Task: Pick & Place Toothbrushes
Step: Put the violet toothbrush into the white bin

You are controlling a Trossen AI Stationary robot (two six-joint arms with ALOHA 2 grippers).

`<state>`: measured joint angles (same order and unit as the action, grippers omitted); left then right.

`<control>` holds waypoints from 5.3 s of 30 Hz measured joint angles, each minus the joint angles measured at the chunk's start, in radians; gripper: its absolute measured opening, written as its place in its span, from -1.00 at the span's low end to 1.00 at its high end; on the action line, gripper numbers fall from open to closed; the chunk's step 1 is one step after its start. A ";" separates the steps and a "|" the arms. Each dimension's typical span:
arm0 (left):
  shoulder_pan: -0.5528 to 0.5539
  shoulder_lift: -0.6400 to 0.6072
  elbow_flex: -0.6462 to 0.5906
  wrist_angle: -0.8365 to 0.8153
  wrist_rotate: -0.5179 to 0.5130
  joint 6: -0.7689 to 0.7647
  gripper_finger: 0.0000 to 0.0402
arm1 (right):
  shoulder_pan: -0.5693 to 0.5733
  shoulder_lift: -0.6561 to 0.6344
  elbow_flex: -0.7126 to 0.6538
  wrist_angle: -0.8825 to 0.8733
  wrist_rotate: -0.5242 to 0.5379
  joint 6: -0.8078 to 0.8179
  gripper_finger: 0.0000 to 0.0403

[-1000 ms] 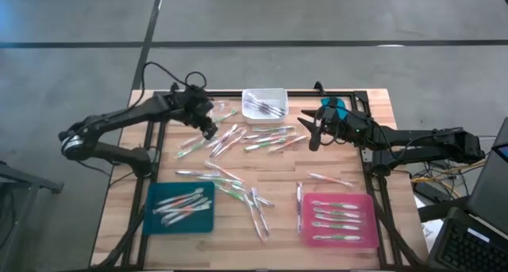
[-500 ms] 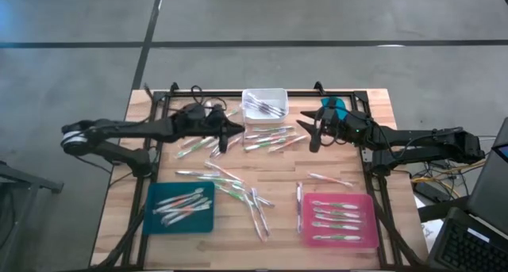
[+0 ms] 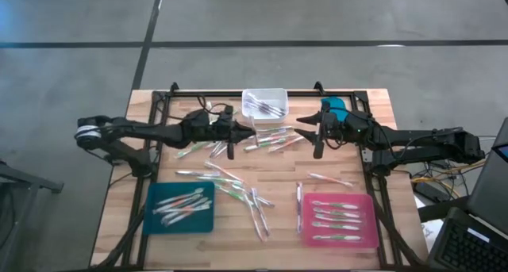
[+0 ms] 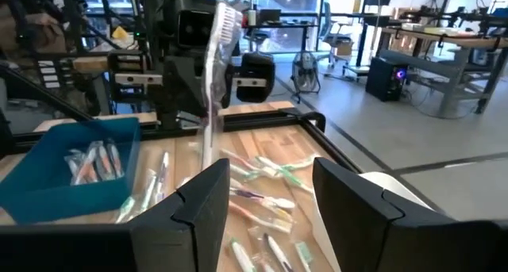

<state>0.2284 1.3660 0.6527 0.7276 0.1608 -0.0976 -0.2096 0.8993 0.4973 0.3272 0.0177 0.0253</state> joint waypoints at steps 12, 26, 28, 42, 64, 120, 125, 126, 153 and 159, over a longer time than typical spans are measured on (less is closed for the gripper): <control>-0.009 0.227 0.283 -0.003 0.004 0.150 -0.90 | 0.001 0.000 -0.004 -0.003 -0.003 0.001 -0.04; -0.010 0.381 0.504 -0.006 0.072 0.249 -0.90 | 0.000 0.000 -0.006 -0.010 -0.001 -0.017 -0.14; -0.010 0.402 0.527 -0.006 0.092 0.255 -0.90 | 0.000 0.000 -0.006 -0.010 0.000 -0.026 -0.17; -0.010 0.451 0.609 -0.007 0.135 0.283 -0.90 | 0.000 0.000 -0.006 -0.003 0.001 -0.037 -0.42; -0.010 0.453 0.609 -0.012 0.131 0.256 -0.84 | 0.000 0.000 -0.005 0.000 -0.003 -0.059 -0.88; -0.001 -0.285 -0.301 0.085 -0.234 -0.093 -0.25 | -0.166 0.629 0.634 -0.577 -0.018 -0.139 -0.89; -0.001 -0.285 -0.301 0.085 -0.225 -0.096 -0.25 | -0.195 0.709 0.783 -0.746 -0.017 -0.217 -0.89; -0.001 -0.285 -0.301 0.085 -0.224 -0.096 -0.25 | -0.201 0.726 0.811 -0.768 -0.018 -0.236 -0.89; -0.001 -0.286 -0.297 -0.003 -0.225 -0.246 -0.25 | -0.316 1.051 1.036 -0.924 -0.023 -0.377 -0.89; -0.002 -0.286 -0.296 -0.003 -0.225 -0.246 -0.25 | -0.328 1.104 1.036 -0.915 -0.018 -0.373 -0.89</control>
<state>0.2268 1.0801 0.3565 0.7247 -0.0639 -0.3437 -0.5378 2.0030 1.5333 -0.5883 -0.0007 -0.3473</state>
